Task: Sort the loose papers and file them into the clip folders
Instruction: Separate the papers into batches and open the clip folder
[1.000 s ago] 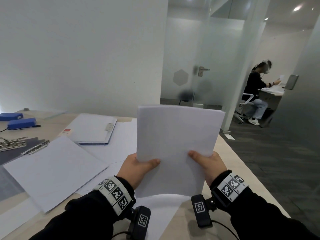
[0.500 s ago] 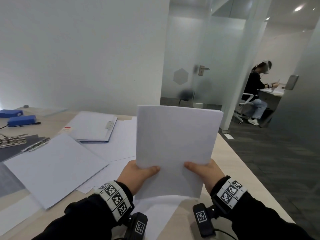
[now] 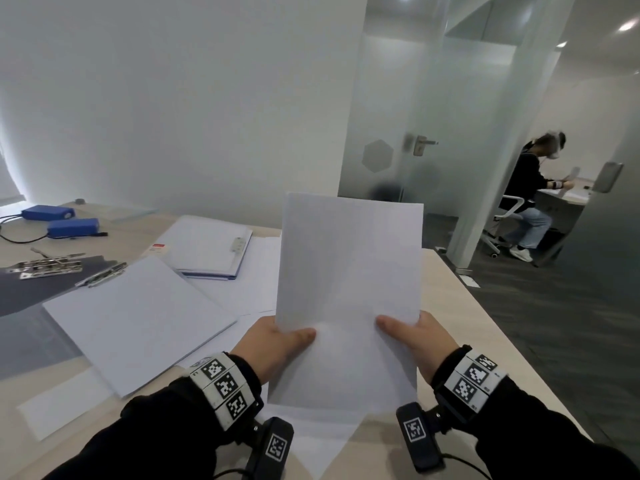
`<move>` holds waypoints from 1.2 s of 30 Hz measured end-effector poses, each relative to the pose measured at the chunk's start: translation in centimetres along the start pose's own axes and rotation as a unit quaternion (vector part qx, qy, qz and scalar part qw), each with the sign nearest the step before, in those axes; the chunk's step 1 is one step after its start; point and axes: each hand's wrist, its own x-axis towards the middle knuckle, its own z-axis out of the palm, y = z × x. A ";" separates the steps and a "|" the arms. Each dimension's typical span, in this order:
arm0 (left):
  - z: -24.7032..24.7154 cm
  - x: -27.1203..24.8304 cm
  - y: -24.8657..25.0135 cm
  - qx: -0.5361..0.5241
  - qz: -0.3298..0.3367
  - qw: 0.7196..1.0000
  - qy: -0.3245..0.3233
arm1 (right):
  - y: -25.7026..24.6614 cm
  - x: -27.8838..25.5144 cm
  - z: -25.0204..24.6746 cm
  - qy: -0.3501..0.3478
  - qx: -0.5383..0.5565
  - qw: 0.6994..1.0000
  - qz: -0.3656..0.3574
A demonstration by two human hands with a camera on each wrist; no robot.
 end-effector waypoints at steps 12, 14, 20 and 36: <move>-12.5 -8.6 -1.5 -0.025 -0.005 0.987 0.160 | 0.9 4.2 11.1 -0.005 -0.047 0.998 0.037; -15.5 -9.9 -2.6 -0.003 -0.014 0.976 0.219 | 0.8 5.5 13.9 -0.013 -0.066 0.997 0.049; -23.2 -13.9 -6.2 0.106 -0.040 0.927 0.358 | 0.0 9.0 22.9 -0.085 -0.169 0.981 0.052; -34.0 -23.8 -14.1 -0.073 -0.234 0.819 0.519 | 1.0 15.4 34.4 -0.170 -0.477 0.859 0.081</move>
